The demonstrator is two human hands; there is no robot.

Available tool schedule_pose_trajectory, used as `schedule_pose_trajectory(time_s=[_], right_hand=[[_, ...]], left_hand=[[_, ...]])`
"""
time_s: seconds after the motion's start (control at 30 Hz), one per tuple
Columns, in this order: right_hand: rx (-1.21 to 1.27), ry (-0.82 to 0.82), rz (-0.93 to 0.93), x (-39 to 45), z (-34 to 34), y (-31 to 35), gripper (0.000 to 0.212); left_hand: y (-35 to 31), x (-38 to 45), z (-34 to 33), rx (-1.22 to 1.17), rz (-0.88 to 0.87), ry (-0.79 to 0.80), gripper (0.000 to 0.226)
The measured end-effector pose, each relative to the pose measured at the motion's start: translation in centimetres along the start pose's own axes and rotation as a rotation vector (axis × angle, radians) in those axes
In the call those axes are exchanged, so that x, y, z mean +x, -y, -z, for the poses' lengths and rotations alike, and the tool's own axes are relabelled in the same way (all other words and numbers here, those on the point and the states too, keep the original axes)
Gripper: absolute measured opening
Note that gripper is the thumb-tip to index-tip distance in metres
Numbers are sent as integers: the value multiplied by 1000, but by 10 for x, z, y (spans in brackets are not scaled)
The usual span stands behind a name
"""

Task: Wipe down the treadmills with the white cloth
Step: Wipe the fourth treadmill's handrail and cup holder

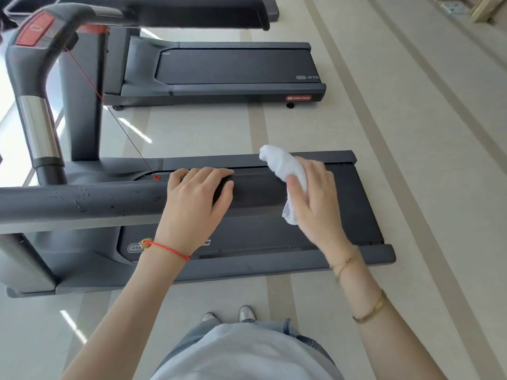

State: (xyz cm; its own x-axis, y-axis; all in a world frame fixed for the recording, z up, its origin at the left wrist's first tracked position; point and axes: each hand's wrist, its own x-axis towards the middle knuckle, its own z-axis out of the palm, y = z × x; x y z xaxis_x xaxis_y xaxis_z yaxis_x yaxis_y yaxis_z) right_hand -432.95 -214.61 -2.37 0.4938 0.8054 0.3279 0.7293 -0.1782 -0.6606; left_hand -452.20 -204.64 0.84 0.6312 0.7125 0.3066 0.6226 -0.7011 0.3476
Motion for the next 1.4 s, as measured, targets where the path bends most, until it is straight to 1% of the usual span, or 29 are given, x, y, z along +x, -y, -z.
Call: schedule_pose_trajectory(time_s=[0.07, 0.1, 0.13, 0.17, 0.2, 0.3, 0.37, 0.43, 0.5, 0.7, 0.9, 1.07, 1.27, 1.33, 1.4], right_hand=[[181, 148, -152, 20, 8, -3, 19], [274, 227, -253, 29, 11, -5, 19], [295, 271, -307, 34, 13, -6, 21], [259, 277, -292, 33, 12, -4, 24], [188, 245, -228, 30, 11, -3, 28], [-132, 76, 76, 12, 5, 7, 35], [-351, 21, 235, 9, -1, 19, 38], [-474, 7, 306, 10, -7, 34, 38], [-541, 1, 340, 10, -16, 43, 38], [-601, 83, 386, 16, -53, 85, 43], [-599, 39, 443, 16, -103, 128, 39], [-592, 26, 441, 16, -147, 170, 40], [-573, 7, 486, 11, -206, 228, 40], [-572, -3, 525, -1, -219, 235, 40], [-595, -21, 547, -13, -219, 228, 43]], left_hand=[[0, 0, -1, -1, -2, -1, 30], [0, -1, 0, -4, -2, 0, 29], [0, -1, 0, -6, -1, -1, 29], [0, -1, 0, -5, -2, 0, 28], [1, -1, 0, -4, -3, 3, 28], [3, -1, 0, -25, -11, 3, 26], [6, -1, 3, -45, -33, -17, 25], [12, -2, 9, -51, -54, -58, 25], [20, -5, 16, -43, -52, -102, 24], [60, -25, 38, -22, 49, -158, 23], [137, -50, 78, 11, 151, -203, 23], [206, -64, 106, 39, 207, -218, 24], [267, -73, 119, 54, 164, -211, 28], [279, -74, 120, 52, 151, -194, 29], [288, -74, 121, 43, 131, -181, 28]])
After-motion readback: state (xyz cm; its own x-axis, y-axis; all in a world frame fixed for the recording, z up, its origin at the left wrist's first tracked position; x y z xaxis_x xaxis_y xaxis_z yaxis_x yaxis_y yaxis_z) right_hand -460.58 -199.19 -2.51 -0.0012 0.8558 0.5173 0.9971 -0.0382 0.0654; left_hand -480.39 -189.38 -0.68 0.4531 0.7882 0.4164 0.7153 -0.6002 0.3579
